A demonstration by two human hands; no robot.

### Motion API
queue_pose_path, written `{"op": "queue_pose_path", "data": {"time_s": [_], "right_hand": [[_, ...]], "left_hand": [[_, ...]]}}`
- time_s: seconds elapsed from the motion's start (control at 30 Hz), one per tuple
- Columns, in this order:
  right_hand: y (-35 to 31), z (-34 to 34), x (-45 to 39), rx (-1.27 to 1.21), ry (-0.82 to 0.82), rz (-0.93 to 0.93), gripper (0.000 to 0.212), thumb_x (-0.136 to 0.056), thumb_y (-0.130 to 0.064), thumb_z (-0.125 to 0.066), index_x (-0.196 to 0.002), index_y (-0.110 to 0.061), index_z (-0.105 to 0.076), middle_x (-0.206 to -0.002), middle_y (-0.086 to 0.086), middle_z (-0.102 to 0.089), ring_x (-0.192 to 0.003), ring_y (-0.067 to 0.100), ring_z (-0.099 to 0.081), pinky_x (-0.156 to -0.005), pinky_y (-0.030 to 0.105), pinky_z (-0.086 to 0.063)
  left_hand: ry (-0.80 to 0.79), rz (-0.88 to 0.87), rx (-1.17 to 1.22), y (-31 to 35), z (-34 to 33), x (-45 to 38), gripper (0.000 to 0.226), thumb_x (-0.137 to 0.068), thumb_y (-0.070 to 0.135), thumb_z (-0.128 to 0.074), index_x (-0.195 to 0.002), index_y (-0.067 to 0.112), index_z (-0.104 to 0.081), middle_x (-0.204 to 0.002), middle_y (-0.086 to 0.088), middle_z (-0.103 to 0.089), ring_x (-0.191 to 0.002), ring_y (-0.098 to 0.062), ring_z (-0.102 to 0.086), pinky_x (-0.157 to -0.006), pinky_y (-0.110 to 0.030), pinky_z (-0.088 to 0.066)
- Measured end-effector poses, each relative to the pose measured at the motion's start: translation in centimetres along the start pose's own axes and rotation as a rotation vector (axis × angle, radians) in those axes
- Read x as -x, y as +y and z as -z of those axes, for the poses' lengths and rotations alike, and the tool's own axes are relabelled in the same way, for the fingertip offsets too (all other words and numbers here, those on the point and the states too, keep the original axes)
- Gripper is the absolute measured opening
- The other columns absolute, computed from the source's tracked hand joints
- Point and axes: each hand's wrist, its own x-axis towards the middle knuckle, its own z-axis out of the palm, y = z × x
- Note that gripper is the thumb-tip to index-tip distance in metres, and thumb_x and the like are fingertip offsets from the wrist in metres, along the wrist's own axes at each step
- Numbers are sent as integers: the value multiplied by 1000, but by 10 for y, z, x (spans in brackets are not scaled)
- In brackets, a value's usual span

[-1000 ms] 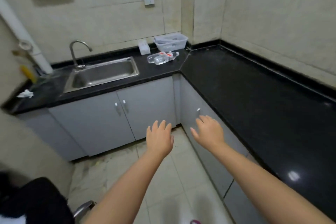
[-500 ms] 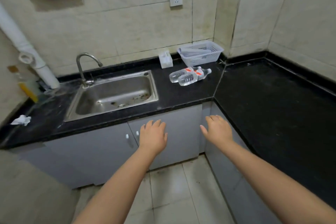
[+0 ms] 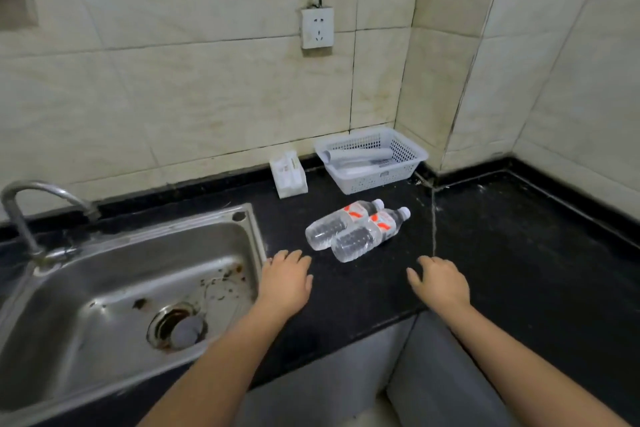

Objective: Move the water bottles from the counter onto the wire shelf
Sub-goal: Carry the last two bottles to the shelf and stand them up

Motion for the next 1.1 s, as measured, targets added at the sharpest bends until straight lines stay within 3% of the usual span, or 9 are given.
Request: {"op": "queue_pose_path", "data": {"time_s": [0.2,0.33,0.47,0.63,0.7,0.8,0.93,1.03,1.1], "right_hand": [[-1,2,-95,20,-82,-148,34,-92,-37,-44,-106,-9,-58,-111,9,-64,-106,27,-58,-78,33,-50],[-1,-8,-169,-58,-171,-203,38,-93,-38,-40,-108,-6,-53,-115,13,-61,-107,30,-58,-80,34,-49],[-2,-28,-239,-119,-320,-244,46,-93,-43,-39,-120,-6,-47,-126,15,-57,-115,32,-55,-89,36,-47],[12,-52,-287,-115,-570,-288,48,-90,-46,-42,-108,-6,-61,-117,12,-63,-108,28,-60,-88,32,-48],[17,-57,-295,-177,-664,-320,45,-90,-45,-43,-88,-5,-63,-90,11,-68,-82,23,-66,-76,29,-50],[18,-58,-299,-293,-749,-394,44,-91,-39,-44,-58,-9,-47,-52,5,-53,-42,15,-50,-46,22,-40],[27,-42,-288,-487,-779,-490,37,-88,-27,-49,-55,-9,-46,-50,4,-46,-39,12,-41,-33,16,-30],[31,-11,-271,-625,-723,-445,27,-86,-17,-52,-61,-9,-47,-58,4,-48,-46,11,-47,-30,13,-38],[28,17,-255,-646,-684,-348,18,-86,-13,-54,-69,-12,-49,-64,2,-51,-51,10,-51,-37,14,-45]], "left_hand": [[-71,-147,81,21,-5,-121,36,-95,24,-43,-130,17,-49,-137,0,-51,-127,-23,-45,-102,-35,-39],[-143,-172,93,51,-4,-191,33,-96,25,-44,-127,17,-49,-134,-2,-52,-122,-22,-48,-100,-36,-42],[-193,-106,77,83,-5,-257,33,-97,23,-42,-127,12,-49,-132,-6,-52,-120,-25,-47,-98,-37,-41],[-329,-71,-6,110,-18,-321,40,-92,39,-50,-119,9,-54,-125,-10,-57,-118,-26,-47,-95,-36,-41],[-393,-92,-35,118,-25,-336,44,-90,41,-54,-119,9,-54,-126,-10,-57,-119,-26,-48,-96,-36,-41],[-472,-97,-41,123,-28,-348,43,-88,37,-59,-121,9,-53,-126,-10,-57,-117,-25,-51,-95,-35,-43],[-402,-114,14,113,-13,-347,36,-86,33,-61,-113,8,-58,-118,-10,-62,-110,-24,-56,-89,-34,-48],[-321,-149,75,100,18,-331,34,-83,29,-63,-109,8,-58,-103,-6,-60,-106,-24,-58,-83,-33,-49],[-278,-181,87,92,41,-311,32,-81,26,-64,-107,8,-58,-91,-2,-52,-100,-23,-59,-79,-32,-48]]}}
